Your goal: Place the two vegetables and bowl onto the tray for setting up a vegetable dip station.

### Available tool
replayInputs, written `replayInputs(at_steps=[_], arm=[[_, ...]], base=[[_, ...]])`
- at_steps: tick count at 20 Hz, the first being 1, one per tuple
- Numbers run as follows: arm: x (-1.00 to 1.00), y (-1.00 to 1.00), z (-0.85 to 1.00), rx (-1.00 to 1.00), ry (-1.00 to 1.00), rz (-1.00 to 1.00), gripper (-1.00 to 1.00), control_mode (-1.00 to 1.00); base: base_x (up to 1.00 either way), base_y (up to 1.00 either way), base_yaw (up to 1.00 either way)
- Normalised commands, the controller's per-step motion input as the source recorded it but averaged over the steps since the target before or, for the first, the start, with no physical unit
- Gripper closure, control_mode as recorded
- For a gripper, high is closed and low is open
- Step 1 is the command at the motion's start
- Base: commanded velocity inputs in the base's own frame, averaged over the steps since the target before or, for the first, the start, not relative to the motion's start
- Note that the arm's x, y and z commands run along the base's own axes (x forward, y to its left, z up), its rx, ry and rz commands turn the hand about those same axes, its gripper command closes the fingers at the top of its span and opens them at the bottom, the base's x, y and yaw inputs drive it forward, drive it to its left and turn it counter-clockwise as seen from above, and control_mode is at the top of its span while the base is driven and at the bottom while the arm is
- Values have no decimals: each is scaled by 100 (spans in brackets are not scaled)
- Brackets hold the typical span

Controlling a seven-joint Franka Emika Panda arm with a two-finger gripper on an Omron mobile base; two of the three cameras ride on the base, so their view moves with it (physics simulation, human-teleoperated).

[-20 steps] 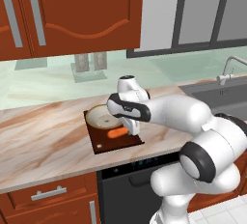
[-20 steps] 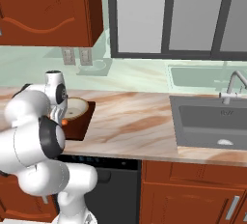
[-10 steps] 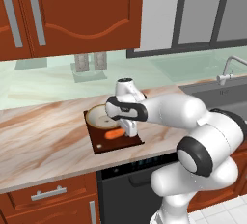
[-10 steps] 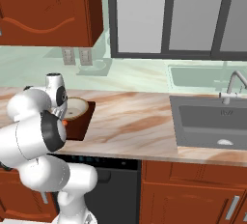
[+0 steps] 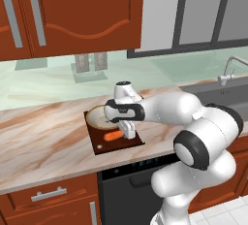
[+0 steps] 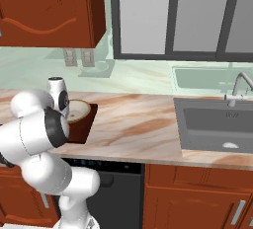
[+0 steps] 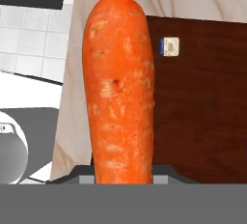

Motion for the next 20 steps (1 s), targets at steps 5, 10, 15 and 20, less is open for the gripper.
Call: replayInputs(at_steps=[5, 10, 15, 20], arm=[[8, 0, -10, 0, -2, 0, 100, -100], [7, 0, -10, 0, -1, 0, 100, -100], [5, 2, -12, 0, -1, 0, 100, -100], [2, 3, -12, 0, 0, 0, 100, -100]], base=[[0, 0, 0], [0, 0, 0], [0, 0, 0], [0, 0, 0]])
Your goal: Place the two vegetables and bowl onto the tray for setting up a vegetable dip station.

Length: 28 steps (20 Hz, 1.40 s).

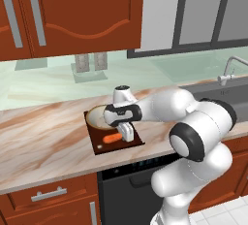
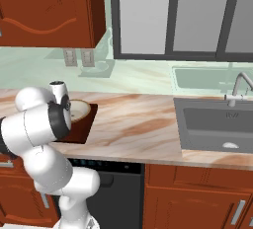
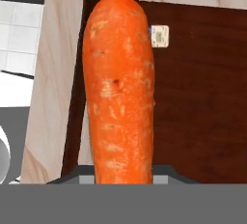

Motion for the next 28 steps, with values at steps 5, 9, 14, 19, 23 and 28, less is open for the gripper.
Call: replayInputs(at_steps=[5, 9, 14, 19, 23, 28], arm=[[4, 2, -13, 0, 0, 0, 100, -100], [6, 3, -11, 0, 0, 0, 100, -100], [6, 4, -12, 0, 0, -1, 100, -100], [8, 5, -11, 0, 0, -1, 100, -100], [6, 5, -11, 0, 0, -2, 100, -100], [3, 3, -11, 0, 0, -2, 100, -100]], base=[[0, 0, 0], [0, 0, 0], [0, 0, 0], [0, 0, 0], [0, 0, 0], [0, 0, 0]])
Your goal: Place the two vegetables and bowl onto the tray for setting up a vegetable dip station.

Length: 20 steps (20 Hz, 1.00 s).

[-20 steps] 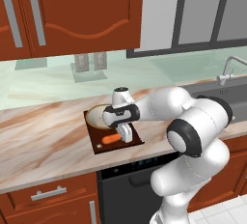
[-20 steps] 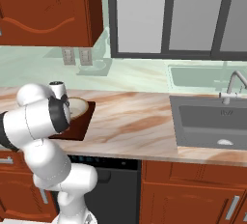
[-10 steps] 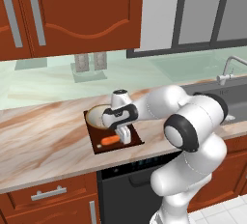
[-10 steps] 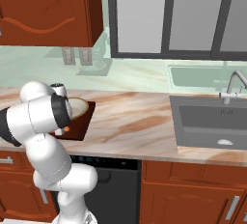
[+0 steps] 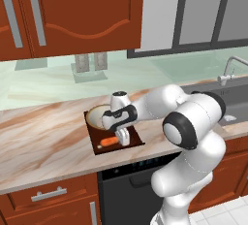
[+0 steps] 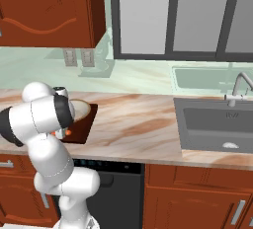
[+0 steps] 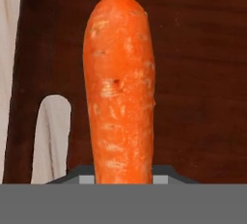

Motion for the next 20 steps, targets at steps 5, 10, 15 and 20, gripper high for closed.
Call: replayInputs(at_steps=[5, 10, 15, 20], arm=[[0, 2, -11, 0, 0, -1, 100, -100], [0, 0, -13, 0, 0, 0, 100, -100], [0, 0, -14, 0, 0, 0, 100, -100], [0, 0, -9, 0, 0, 0, 100, -100]], base=[[0, 0, 0], [0, 0, 0], [0, 0, 0], [0, 0, 0]])
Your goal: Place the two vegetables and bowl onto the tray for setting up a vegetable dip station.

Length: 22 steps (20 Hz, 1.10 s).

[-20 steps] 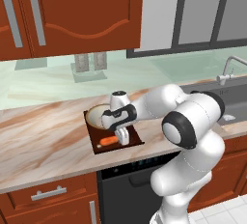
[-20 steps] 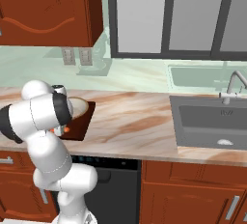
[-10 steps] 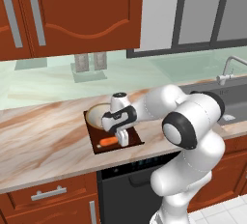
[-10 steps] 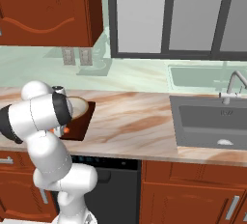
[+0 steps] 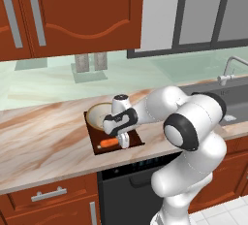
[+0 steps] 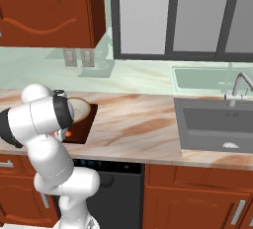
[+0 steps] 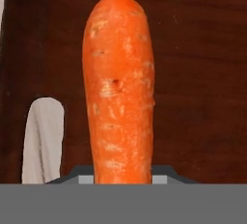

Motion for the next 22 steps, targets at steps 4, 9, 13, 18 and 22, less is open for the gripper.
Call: replayInputs(at_steps=[4, 9, 13, 18, 22], arm=[[0, 0, -7, 0, 0, 0, 100, -100], [2, 0, -6, 0, 0, 0, 100, -100], [1, 0, -6, 0, 0, 0, 100, -100], [0, 0, -1, 0, 1, 0, -100, -100], [-1, 0, 0, 0, 0, 0, -100, -100]], base=[[0, 0, 0], [0, 0, 0], [0, 0, 0], [0, 0, 0], [0, 0, 0]])
